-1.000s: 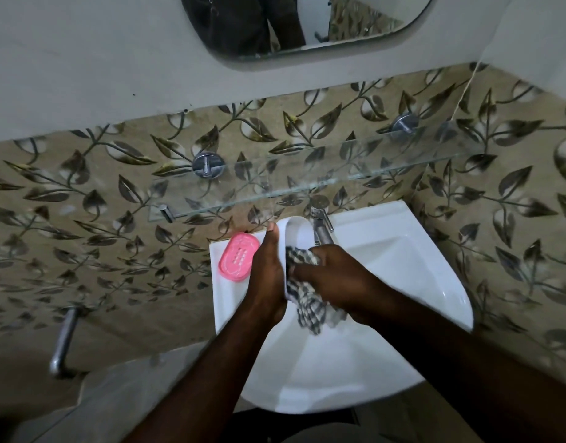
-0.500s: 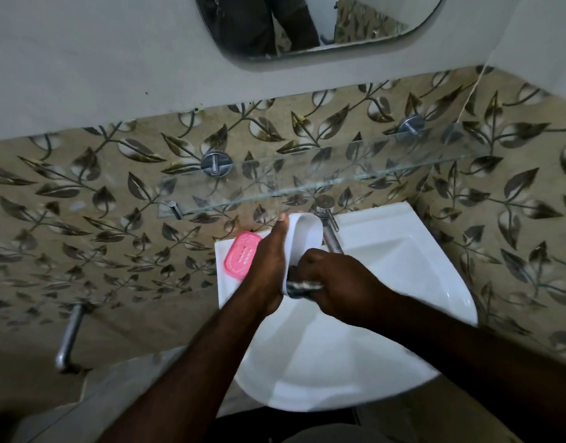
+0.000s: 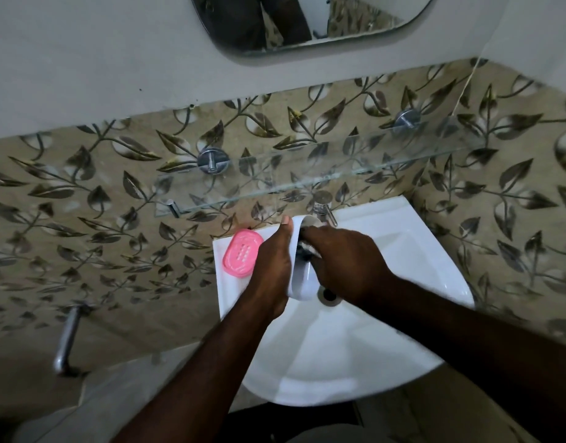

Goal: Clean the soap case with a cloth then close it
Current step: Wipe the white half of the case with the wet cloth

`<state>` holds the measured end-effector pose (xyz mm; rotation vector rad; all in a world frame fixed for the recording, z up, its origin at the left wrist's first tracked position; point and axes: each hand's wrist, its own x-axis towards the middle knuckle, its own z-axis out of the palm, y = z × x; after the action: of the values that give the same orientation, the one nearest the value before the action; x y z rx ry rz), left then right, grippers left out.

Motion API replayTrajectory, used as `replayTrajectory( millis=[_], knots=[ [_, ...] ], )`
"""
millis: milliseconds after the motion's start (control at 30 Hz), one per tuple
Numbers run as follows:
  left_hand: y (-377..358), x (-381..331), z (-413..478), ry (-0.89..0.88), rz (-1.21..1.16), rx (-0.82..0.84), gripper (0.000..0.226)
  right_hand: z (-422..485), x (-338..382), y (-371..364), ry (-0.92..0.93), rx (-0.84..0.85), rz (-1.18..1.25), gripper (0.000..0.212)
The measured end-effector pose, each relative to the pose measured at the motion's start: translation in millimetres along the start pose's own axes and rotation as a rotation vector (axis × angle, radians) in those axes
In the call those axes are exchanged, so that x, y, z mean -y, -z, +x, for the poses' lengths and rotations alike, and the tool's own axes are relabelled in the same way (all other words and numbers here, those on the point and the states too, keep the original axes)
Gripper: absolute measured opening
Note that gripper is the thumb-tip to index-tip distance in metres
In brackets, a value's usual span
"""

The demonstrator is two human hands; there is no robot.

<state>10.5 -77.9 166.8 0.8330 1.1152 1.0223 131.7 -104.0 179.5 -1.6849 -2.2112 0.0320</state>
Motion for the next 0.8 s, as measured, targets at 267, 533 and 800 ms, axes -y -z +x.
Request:
replayTrajectory(
  millis=[267,533,800],
  knots=[
    [3.1,1.5,-1.8,-0.008,-0.001,-0.014,0.045,-17.7,27.2,6.8,-0.448,0.180,0.988,0.021],
    [6.4,6.4,-9.5,0.136,-0.104,0.243,0.056,-6.7,30.7,5.3,-0.746,-0.139,1.510,0.011],
    [18.1,-13.7,-6.2,0.068,-0.084,0.038,0.029,-25.2,22.7,-1.9,0.076,0.193,0.351,0.023]
  ],
)
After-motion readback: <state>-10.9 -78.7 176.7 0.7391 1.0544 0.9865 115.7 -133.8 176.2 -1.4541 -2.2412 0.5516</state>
